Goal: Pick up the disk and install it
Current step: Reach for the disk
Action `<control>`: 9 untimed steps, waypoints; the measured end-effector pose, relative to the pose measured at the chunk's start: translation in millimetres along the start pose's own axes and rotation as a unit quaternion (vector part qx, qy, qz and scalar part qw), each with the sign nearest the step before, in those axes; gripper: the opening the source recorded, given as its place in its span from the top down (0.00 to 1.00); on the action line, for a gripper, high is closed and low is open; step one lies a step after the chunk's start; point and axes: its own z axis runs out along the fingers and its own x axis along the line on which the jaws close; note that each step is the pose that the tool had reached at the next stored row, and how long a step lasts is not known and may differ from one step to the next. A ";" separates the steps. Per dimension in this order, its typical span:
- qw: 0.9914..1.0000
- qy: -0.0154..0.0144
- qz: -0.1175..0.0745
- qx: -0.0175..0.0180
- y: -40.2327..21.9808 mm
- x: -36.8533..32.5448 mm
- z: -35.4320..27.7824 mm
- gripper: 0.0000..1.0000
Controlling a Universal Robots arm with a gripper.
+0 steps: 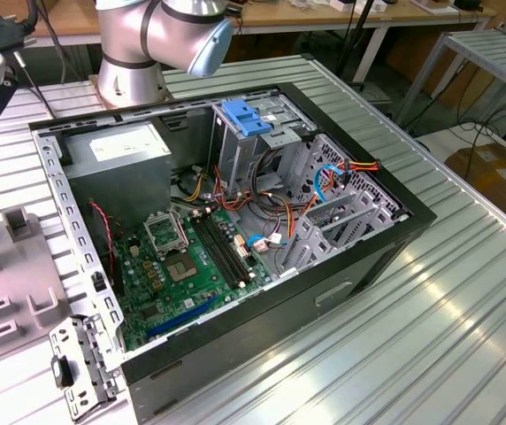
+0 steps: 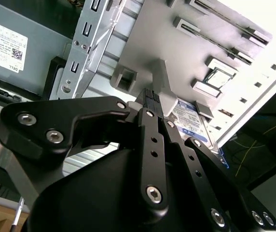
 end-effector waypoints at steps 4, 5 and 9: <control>1.000 0.000 0.000 0.000 -0.4 4.7 0.1 0.89; 1.000 0.000 0.000 0.000 -0.4 5.7 0.0 0.89; 1.000 0.000 0.000 0.000 -0.7 9.0 0.0 0.89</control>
